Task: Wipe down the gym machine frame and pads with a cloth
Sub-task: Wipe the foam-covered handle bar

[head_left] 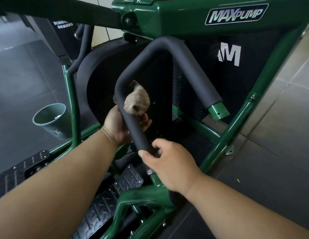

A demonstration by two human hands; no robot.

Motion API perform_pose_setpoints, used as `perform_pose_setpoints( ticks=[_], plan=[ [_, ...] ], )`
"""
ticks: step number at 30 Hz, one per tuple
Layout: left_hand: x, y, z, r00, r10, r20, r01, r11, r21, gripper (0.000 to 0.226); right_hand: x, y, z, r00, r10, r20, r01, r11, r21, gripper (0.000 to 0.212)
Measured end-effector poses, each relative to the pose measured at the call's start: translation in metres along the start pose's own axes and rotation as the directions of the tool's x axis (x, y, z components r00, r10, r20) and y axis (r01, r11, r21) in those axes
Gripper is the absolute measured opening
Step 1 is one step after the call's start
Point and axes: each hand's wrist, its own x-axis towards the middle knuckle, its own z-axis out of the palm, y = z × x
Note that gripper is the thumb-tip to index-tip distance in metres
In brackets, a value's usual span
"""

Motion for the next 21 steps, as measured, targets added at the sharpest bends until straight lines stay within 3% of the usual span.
perform_pose_setpoints(
  ticks=[4, 8, 10, 14, 16, 18, 21],
  plan=[
    [-0.026, -0.034, -0.004, 0.985, -0.137, 0.11, 0.133, 0.99, 0.045, 0.045, 0.001, -0.002, -0.001, 0.997, -0.019, -0.071, 0.018, 1.0, -0.019, 0.046],
    [-0.043, -0.051, -0.007, 0.952, -0.203, 0.23, 0.176, 0.975, 0.134, 0.046, -0.005, -0.002, -0.002, 0.986, -0.024, -0.166, 0.028, 0.999, 0.019, 0.076],
    [-0.044, -0.055, -0.01, 0.919, -0.274, 0.284, 0.217, 0.952, 0.215, 0.051, -0.004, -0.003, -0.003, 0.98, -0.015, -0.198, 0.035, 0.995, 0.098, 0.077],
    [-0.039, -0.058, -0.015, 0.916, -0.331, 0.226, 0.263, 0.921, 0.287, 0.063, 0.014, 0.001, -0.002, 0.994, 0.081, -0.075, -0.049, 0.935, 0.351, 0.072],
    [-0.038, -0.056, -0.018, 0.938, -0.313, 0.151, 0.256, 0.917, 0.306, 0.045, 0.025, 0.002, -0.006, 0.996, 0.084, -0.004, -0.075, 0.918, 0.389, 0.04],
    [-0.035, -0.053, -0.026, 0.965, -0.258, 0.049, 0.218, 0.892, 0.397, 0.039, 0.036, 0.005, -0.012, 0.998, 0.055, -0.035, -0.041, 0.945, 0.324, 0.021],
    [-0.033, -0.037, -0.035, 0.994, -0.091, -0.054, 0.106, 0.794, 0.599, 0.039, 0.041, 0.011, -0.022, 0.999, -0.025, -0.029, 0.034, 0.93, 0.367, 0.022]
  ],
)
